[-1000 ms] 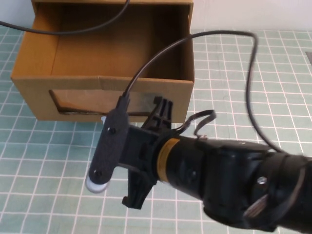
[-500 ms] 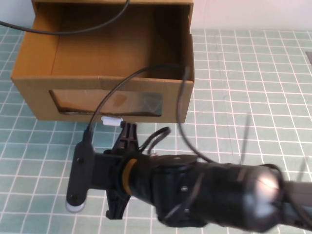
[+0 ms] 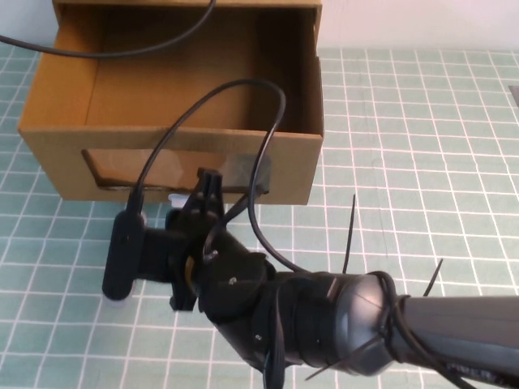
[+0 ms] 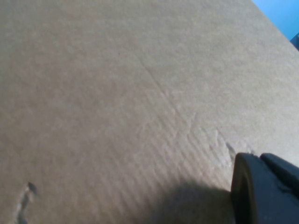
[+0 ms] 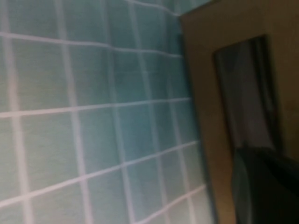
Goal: Close the shoe box
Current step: Close the shoe box with your right arm
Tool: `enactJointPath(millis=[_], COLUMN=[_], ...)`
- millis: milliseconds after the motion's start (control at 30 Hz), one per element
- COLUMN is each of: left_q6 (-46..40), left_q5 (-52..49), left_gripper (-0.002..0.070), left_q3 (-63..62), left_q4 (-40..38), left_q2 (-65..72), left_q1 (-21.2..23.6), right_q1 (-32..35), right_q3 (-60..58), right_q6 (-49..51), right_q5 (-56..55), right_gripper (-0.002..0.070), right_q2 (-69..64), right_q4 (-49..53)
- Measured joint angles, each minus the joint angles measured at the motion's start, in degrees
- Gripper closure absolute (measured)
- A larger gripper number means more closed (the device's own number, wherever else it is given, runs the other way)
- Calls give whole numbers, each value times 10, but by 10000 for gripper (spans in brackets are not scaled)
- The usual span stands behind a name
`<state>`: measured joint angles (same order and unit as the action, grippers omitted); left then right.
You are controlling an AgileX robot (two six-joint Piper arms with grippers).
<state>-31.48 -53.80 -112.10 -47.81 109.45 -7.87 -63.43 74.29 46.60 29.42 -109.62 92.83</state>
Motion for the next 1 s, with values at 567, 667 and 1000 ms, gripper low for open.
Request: enactJointPath(millis=[567,667,1000], left_q6=[-1,-1,-2], left_q5=[0,0,-7], left_gripper=[680,680,680], left_q3=[0,0,0], left_q4=[-1,-1,-3], left_q2=[0,-1,-1], left_q1=[0,0,0], right_q1=[60,80,148], right_q3=[76,84,159], right_q6=[10,10,12], right_q5=[-21,-60,-111], right_gripper=[690,690,691], right_q2=[-2,-6,-68], right_q4=[14,14,22])
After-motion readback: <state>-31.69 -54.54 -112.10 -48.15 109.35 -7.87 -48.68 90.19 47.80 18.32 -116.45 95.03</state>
